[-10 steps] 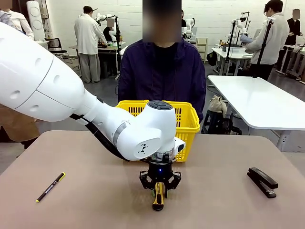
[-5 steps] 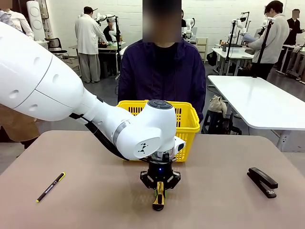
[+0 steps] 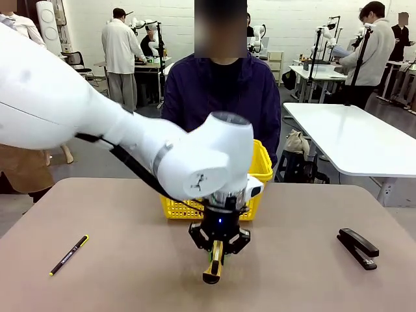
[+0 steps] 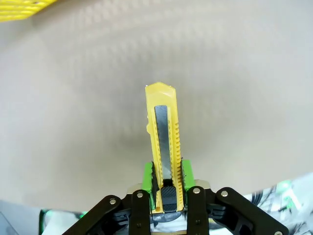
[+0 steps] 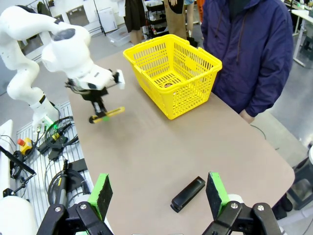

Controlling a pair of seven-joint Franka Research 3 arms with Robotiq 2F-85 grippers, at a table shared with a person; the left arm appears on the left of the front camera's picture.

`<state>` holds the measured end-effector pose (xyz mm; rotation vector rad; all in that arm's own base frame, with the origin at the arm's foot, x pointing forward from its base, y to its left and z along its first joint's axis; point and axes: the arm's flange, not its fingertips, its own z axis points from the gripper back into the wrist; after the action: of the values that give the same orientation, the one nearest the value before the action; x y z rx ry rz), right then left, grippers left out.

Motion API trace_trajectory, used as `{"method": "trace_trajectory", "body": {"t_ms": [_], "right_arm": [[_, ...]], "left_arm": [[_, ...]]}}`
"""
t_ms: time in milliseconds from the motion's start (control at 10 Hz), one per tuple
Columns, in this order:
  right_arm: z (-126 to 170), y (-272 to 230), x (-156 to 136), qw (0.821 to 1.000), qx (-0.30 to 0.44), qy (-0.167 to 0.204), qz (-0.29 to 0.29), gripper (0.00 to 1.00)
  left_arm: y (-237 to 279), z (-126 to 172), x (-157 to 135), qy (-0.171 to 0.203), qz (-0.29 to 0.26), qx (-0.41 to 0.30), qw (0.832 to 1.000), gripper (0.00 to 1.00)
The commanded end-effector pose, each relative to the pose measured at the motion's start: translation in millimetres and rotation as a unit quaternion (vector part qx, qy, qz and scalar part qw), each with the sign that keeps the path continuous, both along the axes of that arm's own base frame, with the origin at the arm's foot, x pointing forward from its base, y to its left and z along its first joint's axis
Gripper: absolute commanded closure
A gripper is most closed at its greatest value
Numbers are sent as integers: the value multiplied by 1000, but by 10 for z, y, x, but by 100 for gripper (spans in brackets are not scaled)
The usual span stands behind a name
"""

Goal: Place the items the person wants into the basket.
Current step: Pick up the item the person points to and place it in the Market Basket.

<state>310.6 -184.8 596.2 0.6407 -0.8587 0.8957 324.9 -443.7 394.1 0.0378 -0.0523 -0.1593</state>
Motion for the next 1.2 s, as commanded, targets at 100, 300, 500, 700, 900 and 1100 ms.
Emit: {"method": "trace_trajectory", "body": {"t_ms": [100, 300, 500, 700, 900, 1100], "right_arm": [[-2, 9, 15, 1000, 16, -14, 4, 0], [-2, 9, 15, 1000, 16, -14, 4, 0], [-2, 9, 15, 1000, 16, -14, 4, 0], [-2, 9, 15, 1000, 16, -14, 4, 0], [-2, 9, 15, 1000, 16, -14, 4, 0], [-2, 9, 15, 1000, 16, -14, 4, 0]], "left_arm": [[108, 903, -365, -22, -38, -5, 999, 100], [125, 1208, -362, -35, -36, -11, 999, 100], [161, 1272, -322, -34, -32, -19, 999, 100], [123, 1322, -443, -47, -31, -10, 998, 100], [123, 1322, -443, -47, -31, -10, 998, 100], [101, 1306, -436, -47, -34, -8, 998, 74]]}}
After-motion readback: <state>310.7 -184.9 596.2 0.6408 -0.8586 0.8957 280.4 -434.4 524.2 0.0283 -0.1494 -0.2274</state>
